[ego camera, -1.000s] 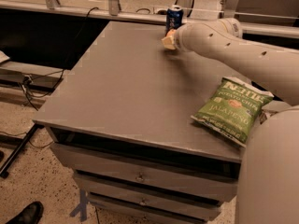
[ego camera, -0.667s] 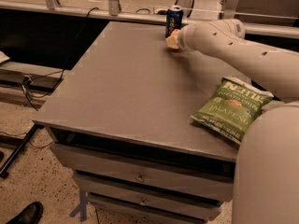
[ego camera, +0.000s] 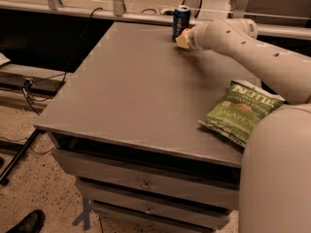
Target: Move orange near pepsi can
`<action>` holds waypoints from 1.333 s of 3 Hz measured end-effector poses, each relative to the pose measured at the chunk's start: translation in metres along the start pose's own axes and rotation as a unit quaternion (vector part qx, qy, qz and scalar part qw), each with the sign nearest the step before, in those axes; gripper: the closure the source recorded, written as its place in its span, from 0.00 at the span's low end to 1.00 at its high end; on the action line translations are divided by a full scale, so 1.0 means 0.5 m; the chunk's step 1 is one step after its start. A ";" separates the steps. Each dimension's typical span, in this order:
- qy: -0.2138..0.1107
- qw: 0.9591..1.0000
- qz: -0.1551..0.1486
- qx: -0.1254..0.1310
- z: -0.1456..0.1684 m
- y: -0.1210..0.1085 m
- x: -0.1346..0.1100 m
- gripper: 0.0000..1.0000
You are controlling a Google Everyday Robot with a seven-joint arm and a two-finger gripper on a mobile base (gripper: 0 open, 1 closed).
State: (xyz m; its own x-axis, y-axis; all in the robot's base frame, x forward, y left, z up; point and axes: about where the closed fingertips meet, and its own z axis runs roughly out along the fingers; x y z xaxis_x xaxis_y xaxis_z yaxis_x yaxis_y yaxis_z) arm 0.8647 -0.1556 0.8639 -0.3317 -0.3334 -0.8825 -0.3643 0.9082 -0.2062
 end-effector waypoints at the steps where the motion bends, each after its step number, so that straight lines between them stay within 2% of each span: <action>1: 0.002 1.000 0.004 -0.002 0.007 -0.006 0.004 0.36; 2: 0.003 1.000 0.007 -0.005 0.010 -0.006 0.006 0.12; 3: 0.000 1.000 0.008 -0.005 0.002 -0.007 0.002 0.00; 4: -0.009 1.000 0.005 -0.002 -0.027 -0.008 -0.013 0.00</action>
Offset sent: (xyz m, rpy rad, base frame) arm 0.0053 -0.0074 -0.0017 0.0204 0.0134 0.0000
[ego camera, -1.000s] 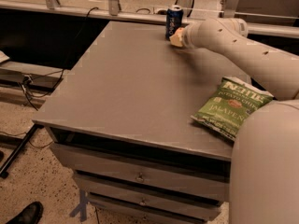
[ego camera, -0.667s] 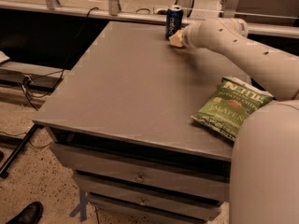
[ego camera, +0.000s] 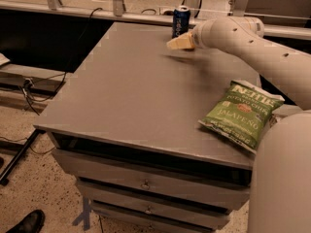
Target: Move orange near pepsi can
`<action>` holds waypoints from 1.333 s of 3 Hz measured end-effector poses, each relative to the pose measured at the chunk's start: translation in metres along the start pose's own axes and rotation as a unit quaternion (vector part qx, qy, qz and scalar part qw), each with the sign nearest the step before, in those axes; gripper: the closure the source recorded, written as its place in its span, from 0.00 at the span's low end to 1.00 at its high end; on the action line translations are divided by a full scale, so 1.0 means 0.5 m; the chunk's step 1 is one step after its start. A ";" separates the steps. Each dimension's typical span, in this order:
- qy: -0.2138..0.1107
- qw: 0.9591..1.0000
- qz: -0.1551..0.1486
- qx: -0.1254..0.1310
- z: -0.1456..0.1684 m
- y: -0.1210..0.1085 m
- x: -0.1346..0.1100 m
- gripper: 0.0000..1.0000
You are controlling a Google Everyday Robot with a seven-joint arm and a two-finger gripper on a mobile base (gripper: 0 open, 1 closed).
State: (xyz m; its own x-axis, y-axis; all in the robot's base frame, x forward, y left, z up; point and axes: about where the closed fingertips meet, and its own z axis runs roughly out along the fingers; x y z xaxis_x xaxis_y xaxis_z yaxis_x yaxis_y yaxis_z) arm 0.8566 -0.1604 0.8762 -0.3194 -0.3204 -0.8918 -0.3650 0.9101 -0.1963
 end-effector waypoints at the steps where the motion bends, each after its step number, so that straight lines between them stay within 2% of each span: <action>1: -0.014 1.000 0.000 -0.010 -0.089 -0.002 -0.023 0.00; 2: -0.050 0.998 0.008 -0.026 -0.223 -0.016 -0.059 0.00; 3: -0.098 0.994 0.023 -0.040 -0.324 -0.046 -0.080 0.00; 4: -0.139 0.988 0.030 -0.064 -0.416 -0.082 -0.077 0.00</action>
Offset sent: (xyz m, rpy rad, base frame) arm -0.1556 -0.0688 0.1302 0.1488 -0.1400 0.0885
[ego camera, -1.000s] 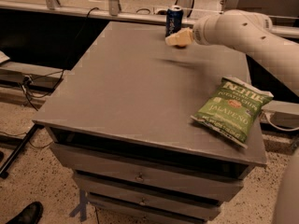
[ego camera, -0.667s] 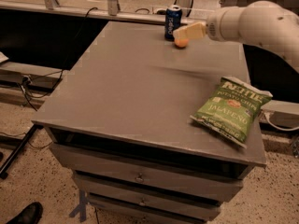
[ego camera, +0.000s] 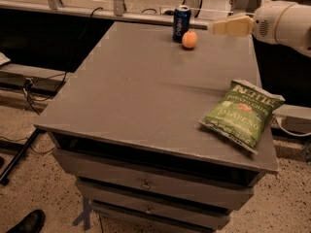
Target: Move orange near pepsi can
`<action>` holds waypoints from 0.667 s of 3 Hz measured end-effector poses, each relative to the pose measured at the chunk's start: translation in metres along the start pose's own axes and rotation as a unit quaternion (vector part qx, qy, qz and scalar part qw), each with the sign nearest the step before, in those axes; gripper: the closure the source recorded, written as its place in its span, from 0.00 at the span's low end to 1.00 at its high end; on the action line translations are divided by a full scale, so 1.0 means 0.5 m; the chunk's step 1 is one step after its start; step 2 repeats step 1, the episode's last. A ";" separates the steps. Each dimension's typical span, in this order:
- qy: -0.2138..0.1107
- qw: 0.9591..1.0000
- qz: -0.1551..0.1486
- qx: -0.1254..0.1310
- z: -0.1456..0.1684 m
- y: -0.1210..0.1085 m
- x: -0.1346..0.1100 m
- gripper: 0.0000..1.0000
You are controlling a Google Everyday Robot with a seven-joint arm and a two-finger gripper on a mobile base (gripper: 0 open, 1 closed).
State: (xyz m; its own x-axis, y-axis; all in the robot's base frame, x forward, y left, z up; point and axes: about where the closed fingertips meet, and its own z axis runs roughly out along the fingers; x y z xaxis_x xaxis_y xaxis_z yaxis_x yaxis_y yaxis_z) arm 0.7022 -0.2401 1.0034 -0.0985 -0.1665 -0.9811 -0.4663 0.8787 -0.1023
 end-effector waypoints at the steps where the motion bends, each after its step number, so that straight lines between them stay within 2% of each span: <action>1: -0.020 0.999 -0.031 -0.005 -0.039 0.011 -0.028 0.00; 2: -0.020 0.999 -0.031 -0.005 -0.039 0.011 -0.028 0.00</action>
Offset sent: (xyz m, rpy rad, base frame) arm 0.0000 0.0000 0.0000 0.0000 0.0000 0.0000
